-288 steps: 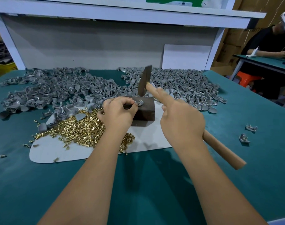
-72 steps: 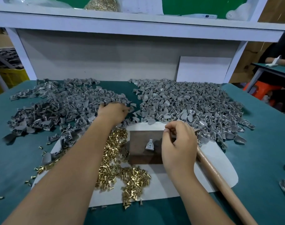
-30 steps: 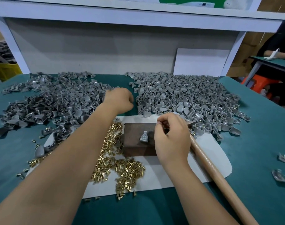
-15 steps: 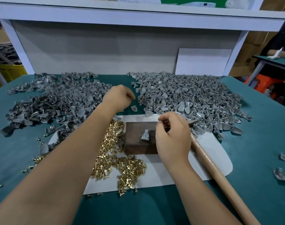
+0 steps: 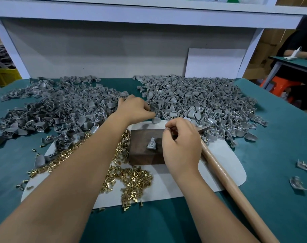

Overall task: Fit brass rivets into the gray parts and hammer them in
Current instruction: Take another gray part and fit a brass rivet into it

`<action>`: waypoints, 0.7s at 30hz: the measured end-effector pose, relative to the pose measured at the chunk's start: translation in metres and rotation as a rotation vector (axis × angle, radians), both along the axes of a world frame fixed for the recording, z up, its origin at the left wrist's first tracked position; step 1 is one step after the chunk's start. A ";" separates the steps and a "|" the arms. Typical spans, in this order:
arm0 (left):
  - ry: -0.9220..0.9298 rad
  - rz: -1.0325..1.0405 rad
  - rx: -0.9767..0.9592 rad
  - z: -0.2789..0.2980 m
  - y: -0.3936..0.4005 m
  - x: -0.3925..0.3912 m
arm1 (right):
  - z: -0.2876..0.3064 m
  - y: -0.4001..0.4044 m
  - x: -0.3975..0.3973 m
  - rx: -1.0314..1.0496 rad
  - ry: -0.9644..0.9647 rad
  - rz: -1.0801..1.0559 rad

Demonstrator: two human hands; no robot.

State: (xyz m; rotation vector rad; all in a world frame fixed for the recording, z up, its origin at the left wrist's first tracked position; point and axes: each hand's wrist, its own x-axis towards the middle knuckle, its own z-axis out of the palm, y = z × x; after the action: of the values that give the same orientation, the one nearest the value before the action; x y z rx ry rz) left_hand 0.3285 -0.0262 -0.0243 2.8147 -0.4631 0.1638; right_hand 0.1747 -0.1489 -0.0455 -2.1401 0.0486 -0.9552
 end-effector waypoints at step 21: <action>0.188 -0.274 -0.314 -0.004 -0.002 -0.007 | 0.001 0.000 0.000 0.020 0.002 0.012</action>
State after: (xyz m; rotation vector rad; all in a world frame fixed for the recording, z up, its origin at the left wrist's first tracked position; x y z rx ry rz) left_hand 0.3214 -0.0277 -0.0281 2.4044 -0.7035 -0.0790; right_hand 0.1748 -0.1488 -0.0449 -2.1208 0.0466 -0.9417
